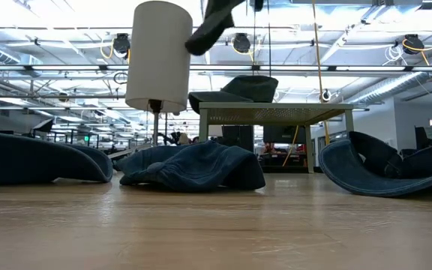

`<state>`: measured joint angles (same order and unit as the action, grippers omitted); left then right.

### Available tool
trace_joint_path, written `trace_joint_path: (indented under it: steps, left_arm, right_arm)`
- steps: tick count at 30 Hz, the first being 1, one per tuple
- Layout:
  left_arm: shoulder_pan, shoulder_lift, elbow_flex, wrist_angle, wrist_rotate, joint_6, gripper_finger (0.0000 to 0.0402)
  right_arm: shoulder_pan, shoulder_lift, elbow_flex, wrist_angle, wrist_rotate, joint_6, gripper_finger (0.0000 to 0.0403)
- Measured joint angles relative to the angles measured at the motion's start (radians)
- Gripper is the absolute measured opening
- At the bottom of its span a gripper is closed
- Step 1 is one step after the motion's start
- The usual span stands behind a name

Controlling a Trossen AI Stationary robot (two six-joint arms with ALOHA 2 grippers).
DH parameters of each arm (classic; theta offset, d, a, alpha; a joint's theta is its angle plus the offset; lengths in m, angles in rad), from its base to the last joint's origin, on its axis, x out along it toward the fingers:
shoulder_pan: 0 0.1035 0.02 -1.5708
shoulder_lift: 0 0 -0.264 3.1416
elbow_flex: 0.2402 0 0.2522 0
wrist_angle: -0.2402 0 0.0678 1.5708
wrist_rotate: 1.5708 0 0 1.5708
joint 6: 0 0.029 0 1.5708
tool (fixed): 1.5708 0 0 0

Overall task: Pick & Place hat
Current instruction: Stack the top green cap on the green cap on the shelf

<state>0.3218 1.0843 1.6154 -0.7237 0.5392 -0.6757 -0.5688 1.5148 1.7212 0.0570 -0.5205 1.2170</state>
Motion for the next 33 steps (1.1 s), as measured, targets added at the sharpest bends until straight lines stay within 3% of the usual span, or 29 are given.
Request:
trace_joint_path:
  steps: [5, 11, 33]
  left_arm:
    - [0.0, 0.003, 0.0, -0.008, 0.004, 0.015, 0.0134]
    - [0.0, 0.004, 0.0, -0.015, 0.009, 0.019, 0.0134]
    - [0.0, 0.004, 0.0, -0.037, -0.011, 0.027, 0.0134]
  right_arm:
    - [-0.026, 0.082, 0.06, -0.024, -0.036, 0.042, 0.0021]
    - [-0.034, 0.077, 0.063, -0.171, -0.027, -0.033, 0.0021]
    - [-0.064, 0.075, 0.062, -0.599, 0.106, -0.237, 0.0021]
